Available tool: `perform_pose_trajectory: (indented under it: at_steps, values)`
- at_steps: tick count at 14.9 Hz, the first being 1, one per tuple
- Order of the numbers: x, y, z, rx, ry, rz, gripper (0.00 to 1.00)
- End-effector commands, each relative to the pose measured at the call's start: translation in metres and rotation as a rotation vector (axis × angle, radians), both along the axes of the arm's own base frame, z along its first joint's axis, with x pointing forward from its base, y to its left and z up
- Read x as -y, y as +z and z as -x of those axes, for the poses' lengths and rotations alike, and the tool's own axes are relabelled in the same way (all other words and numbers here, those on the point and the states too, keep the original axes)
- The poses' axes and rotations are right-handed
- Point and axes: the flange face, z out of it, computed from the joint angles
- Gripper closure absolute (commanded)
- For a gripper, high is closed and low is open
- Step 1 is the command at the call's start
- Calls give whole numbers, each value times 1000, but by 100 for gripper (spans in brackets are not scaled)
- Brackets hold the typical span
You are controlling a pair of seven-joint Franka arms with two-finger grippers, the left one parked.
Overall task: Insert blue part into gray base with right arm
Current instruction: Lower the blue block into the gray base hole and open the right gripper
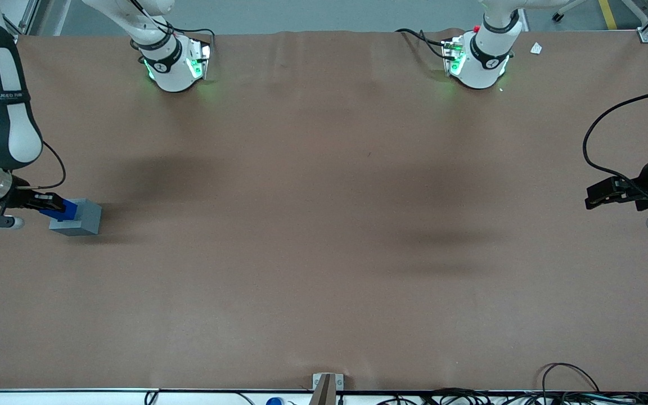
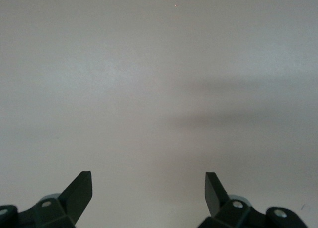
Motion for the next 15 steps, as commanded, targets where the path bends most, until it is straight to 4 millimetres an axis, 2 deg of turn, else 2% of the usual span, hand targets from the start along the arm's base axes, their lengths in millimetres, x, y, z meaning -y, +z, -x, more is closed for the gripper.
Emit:
perform_pose_trajectory:
  at_steps: [1,9,15]
  values:
    - [8,-1,-4,-3,13,0,95]
    - [12,-11,-3,-19,18,-5,95]
    - [22,-20,-1,-32,28,-7,95]
